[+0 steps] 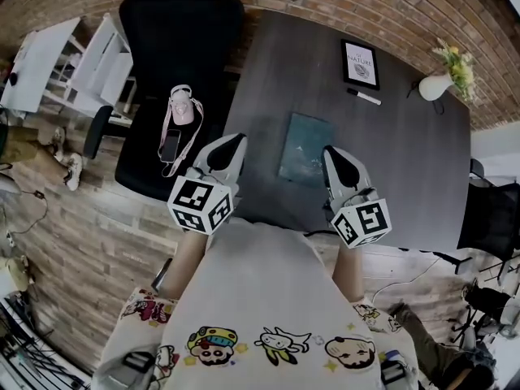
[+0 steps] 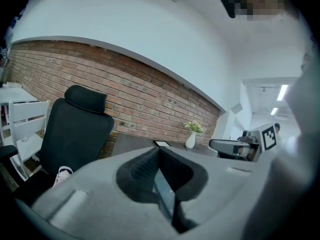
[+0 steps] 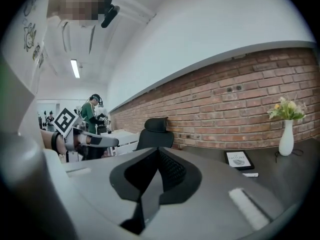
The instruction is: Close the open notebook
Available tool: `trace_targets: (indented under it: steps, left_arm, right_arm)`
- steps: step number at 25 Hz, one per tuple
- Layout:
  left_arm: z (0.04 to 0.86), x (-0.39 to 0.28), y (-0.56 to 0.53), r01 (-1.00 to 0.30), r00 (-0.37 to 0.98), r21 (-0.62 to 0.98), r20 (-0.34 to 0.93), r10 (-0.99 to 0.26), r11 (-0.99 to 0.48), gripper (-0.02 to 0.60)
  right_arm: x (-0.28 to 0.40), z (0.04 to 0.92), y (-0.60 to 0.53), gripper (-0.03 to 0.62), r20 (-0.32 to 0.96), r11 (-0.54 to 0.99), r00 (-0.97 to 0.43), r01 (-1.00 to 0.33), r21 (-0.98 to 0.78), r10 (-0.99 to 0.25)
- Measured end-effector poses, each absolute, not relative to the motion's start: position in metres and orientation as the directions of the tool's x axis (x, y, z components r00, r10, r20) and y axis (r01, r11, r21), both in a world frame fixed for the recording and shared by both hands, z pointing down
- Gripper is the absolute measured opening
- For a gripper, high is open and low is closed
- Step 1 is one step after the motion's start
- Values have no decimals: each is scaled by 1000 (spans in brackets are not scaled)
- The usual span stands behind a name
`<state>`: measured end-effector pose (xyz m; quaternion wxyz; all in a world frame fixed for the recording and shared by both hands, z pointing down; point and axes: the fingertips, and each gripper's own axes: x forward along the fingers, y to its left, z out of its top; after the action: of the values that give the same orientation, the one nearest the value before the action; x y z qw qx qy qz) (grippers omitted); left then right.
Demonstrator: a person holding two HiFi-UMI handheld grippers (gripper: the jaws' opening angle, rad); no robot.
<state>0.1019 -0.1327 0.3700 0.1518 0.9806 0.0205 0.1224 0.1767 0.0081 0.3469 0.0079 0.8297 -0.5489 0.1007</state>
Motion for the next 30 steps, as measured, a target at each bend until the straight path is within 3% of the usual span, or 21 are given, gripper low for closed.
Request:
trace_targets:
  steps: [11,30]
  left_arm:
    - [377,97,-124,44,963,310,241,123,-950,-2]
    - [370,92,-147,61,966,296,223,130,-953,-2]
  right_arm:
    - [185,347,29,8,168,-495,475,-862,-107,-864]
    - [171,355,12,9,198,-519,495,-850,-95,-846]
